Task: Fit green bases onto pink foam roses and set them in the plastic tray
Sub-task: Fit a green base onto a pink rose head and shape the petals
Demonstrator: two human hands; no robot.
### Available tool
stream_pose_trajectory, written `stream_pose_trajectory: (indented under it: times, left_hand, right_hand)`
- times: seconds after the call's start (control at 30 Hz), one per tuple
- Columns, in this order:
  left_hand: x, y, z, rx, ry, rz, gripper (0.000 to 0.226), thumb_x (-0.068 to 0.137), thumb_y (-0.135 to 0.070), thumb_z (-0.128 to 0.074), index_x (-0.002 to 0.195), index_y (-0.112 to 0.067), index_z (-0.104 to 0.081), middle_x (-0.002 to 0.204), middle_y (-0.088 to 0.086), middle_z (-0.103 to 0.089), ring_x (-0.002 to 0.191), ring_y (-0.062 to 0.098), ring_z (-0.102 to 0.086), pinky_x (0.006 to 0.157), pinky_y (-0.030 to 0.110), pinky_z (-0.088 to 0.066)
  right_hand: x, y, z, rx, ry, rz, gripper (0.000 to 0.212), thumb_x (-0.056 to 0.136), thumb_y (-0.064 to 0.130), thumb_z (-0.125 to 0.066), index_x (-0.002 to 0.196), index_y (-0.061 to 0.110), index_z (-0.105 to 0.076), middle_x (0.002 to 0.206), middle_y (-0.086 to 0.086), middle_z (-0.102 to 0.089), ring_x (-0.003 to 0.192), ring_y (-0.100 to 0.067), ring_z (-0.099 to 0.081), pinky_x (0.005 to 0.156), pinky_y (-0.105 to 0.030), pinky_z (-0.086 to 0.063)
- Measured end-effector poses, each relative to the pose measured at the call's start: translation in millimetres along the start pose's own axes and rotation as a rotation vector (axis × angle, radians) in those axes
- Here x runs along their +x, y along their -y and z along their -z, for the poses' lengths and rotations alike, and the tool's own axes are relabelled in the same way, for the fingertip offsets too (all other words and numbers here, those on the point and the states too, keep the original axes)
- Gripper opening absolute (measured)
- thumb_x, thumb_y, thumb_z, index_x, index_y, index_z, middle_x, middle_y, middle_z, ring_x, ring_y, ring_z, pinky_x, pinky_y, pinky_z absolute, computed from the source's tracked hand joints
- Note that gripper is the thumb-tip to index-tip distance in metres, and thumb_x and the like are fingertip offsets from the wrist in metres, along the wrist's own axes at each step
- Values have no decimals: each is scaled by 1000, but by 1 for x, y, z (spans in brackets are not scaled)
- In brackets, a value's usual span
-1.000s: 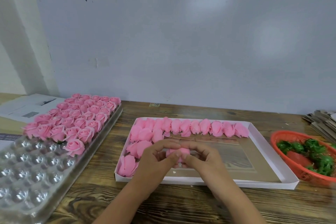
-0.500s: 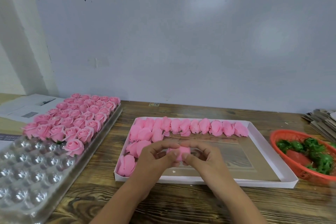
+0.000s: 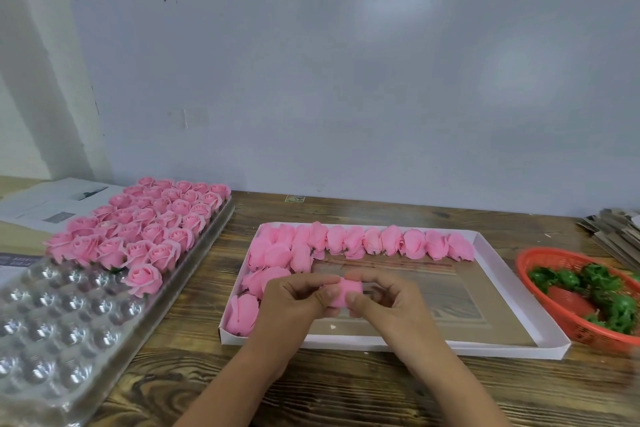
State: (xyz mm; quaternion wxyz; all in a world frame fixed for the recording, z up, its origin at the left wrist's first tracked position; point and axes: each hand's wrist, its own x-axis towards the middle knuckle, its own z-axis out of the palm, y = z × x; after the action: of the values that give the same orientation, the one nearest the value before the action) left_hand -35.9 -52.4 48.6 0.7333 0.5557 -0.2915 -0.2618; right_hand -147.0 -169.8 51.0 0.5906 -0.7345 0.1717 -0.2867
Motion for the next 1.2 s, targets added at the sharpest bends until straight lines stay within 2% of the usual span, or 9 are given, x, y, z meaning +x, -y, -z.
stream_pose_trajectory:
  times: [0.17,0.3,0.57,0.7,0.83,0.93,1.03,1.1,1.2]
  left_hand:
    - [0,1,1,26,-1,-1,13,71,-18,-75,80,-23,-83,89,11,-79,81,20,-76,66,23,-60]
    - [0,0,0,27,-15,0,14,72,-18,-74,79,-25,-84,90,9,-79,80,19,-75,66,23,-60]
    - [1,0,-2,32,-33,20,20,75,-12,-74,75,-30,-83,90,4,-79,75,19,-75,64,21,-59]
    - [1,0,-1,26,-29,24,16,70,-19,-74,76,-31,-83,90,5,-79,75,20,-75,65,21,-59]
    - [1,0,0,29,-27,30,16,69,-21,-74,78,-31,-83,91,5,-79,75,20,-75,66,22,-59]
    - [2,0,1,27,-18,28,15,69,-22,-74,77,-30,-83,90,5,-79,76,19,-75,65,22,-59]
    - [2,1,1,23,-18,31,14,70,-21,-74,78,-28,-84,90,6,-79,74,19,-75,65,22,-60]
    - [2,1,1,24,-20,33,14,70,-21,-74,78,-28,-84,90,6,-79,74,19,-75,66,23,-59]
    - [2,1,1,26,-25,40,14,70,-21,-75,78,-28,-84,90,6,-79,74,20,-75,66,23,-60]
  right_hand:
    - [2,-3,5,-33,25,-62,27,85,15,-75,97,39,-74,81,-16,-72,73,-21,-65,75,-35,-54]
    - [3,-1,11,7,32,-71,21,97,29,-56,95,26,-76,88,-7,-73,77,-15,-67,71,-28,-58]
    - [11,17,109,-598,-461,-62,19,92,7,-58,98,18,-72,90,1,-69,89,-22,-61,81,-32,-43]
    - [9,7,195,-888,-614,-326,18,83,4,-56,90,7,-72,77,-10,-70,71,-31,-63,59,-29,-43]
    - [21,-24,255,-1040,-446,-719,16,90,15,-62,103,8,-68,86,-14,-67,71,-28,-65,65,-42,-56]
    - [22,-44,266,-1240,-280,-721,30,90,39,-65,112,20,-71,107,-7,-69,76,-17,-60,59,-30,-46]
    - [26,-53,269,-1242,-242,-682,29,90,39,-64,113,23,-71,117,-5,-68,86,-19,-62,64,-29,-50]
    - [31,-51,269,-1283,-196,-753,23,91,31,-62,110,24,-72,114,-3,-69,92,-19,-63,79,-31,-54]
    - [35,-43,267,-1346,-163,-847,20,92,23,-58,105,22,-73,91,1,-67,80,-13,-65,70,-26,-54]
